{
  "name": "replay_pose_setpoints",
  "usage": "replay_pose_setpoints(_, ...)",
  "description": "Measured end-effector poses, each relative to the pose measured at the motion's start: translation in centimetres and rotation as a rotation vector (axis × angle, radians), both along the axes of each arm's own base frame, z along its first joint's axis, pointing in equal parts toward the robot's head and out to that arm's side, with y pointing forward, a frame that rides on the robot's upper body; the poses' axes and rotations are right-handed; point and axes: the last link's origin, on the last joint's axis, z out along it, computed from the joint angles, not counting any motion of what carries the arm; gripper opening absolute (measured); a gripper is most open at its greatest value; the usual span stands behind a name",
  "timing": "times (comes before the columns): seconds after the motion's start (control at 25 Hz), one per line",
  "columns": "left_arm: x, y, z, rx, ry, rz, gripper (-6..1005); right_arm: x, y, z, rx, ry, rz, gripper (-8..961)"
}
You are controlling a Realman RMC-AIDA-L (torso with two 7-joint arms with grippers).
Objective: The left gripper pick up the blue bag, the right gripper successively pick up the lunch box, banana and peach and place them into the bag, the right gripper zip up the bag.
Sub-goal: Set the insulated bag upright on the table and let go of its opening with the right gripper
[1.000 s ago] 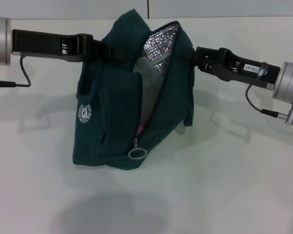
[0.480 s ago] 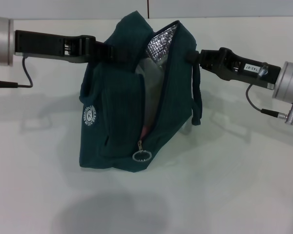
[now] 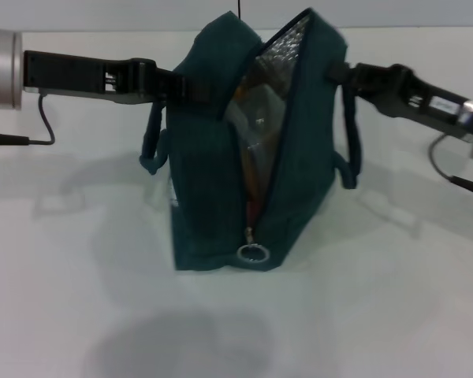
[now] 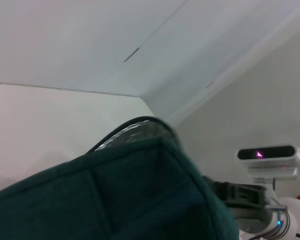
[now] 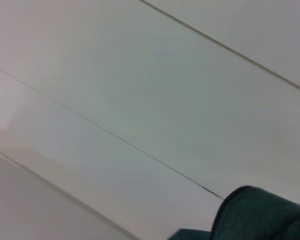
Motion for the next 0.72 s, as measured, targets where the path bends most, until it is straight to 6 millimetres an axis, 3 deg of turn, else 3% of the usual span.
replay_pose_setpoints(0.36,0.2,-0.2,-2.2,-0.039,-0.067,0.022,37,2.1,-3.1,2.9,0.056,0.075,0.051,17)
replay_pose_setpoints(0.72,-0.1,0.2,-5.1,-0.048,-0.085,0.06,37,4.5,-4.2,3.4,0.074,0.039,-0.009,31)
